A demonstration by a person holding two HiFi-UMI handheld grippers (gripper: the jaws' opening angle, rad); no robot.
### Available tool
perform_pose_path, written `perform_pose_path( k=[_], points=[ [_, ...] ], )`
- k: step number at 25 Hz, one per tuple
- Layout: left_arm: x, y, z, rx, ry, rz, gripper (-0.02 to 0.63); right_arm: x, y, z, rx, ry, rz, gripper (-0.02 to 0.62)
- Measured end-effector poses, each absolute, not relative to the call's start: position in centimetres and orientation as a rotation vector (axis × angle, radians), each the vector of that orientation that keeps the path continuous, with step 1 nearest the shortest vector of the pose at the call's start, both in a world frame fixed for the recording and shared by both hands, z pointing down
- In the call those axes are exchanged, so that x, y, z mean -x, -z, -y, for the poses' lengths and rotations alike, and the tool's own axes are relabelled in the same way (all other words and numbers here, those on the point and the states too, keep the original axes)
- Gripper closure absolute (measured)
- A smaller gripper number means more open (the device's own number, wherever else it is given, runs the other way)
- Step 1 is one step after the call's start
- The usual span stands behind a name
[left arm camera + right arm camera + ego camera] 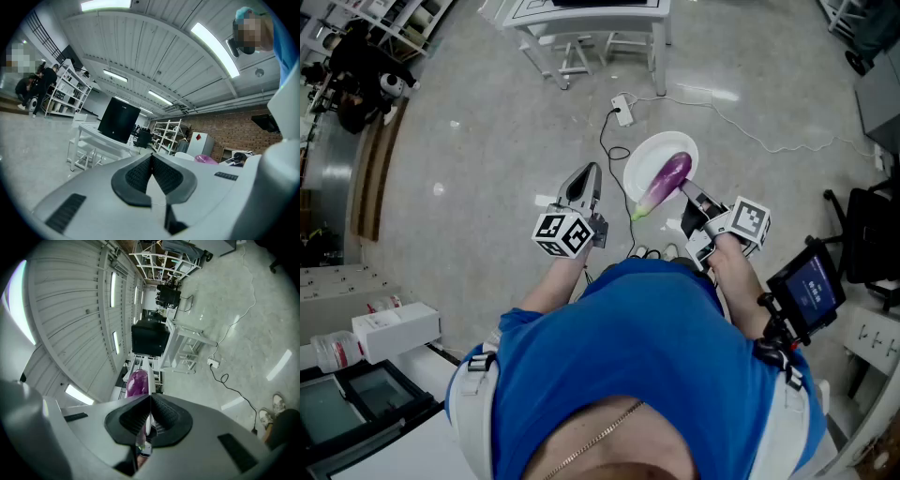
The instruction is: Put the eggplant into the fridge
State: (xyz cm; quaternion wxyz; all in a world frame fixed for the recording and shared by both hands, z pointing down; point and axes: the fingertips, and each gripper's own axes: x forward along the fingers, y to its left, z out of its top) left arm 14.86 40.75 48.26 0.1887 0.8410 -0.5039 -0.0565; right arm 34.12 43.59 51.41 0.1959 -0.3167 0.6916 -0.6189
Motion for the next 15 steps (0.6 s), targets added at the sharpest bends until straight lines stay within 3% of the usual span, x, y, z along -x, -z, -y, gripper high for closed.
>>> perform_pose_path(
  k=[15],
  points=[
    [-14.59, -48.36, -40.38, -2.359, 0.157, 1.425, 0.598, -33.97, -51.59, -43.11, 0.907, 1.747, -1.934, 0.584]
  ],
)
